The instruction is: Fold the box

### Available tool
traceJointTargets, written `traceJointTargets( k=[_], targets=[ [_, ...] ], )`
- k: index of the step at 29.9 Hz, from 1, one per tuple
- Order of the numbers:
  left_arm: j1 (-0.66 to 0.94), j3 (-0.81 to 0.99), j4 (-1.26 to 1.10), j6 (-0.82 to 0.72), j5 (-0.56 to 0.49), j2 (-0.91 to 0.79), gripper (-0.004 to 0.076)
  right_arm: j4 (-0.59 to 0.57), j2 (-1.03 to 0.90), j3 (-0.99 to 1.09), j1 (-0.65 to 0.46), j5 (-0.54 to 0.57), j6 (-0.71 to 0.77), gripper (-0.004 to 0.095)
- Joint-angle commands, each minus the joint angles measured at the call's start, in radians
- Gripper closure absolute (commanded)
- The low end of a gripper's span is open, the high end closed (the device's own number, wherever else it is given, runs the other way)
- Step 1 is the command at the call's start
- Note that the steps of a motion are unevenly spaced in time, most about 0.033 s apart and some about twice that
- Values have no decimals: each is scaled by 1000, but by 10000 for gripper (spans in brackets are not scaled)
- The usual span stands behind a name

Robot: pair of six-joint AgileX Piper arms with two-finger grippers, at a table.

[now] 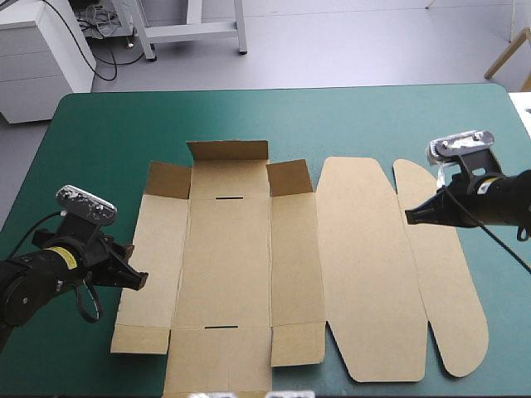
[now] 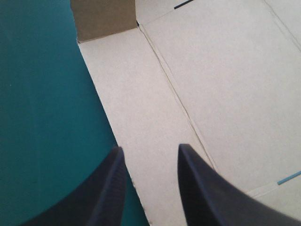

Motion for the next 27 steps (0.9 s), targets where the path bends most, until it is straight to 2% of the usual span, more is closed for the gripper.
traceJointTargets(
  k=[1,3,5,6,9,16,21,27],
  targets=[
    [-6,-33,-7,-38,-68,2,463,14,-87,50,-6,-54,-10,922],
    [-6,-33,-7,-38,-71,18,431,14,-117,82,-6,-54,-10,922],
    [-6,-39,2,-49,-70,43,351,14,-139,101,-6,-55,-10,922],
    [-6,-53,2,-49,-70,61,286,14,-148,109,-6,-59,-6,922],
    [6,-97,4,-53,-66,121,195,14,-162,121,-6,-69,-6,922],
    [167,-204,-27,11,33,244,192,14,-164,121,-6,-69,-6,922],
    [401,-207,-327,182,74,267,192,10,-164,121,-6,-78,-10,922],
    [706,-207,-568,409,217,267,193,-5,-164,121,-6,-88,-11,922]
  ],
)
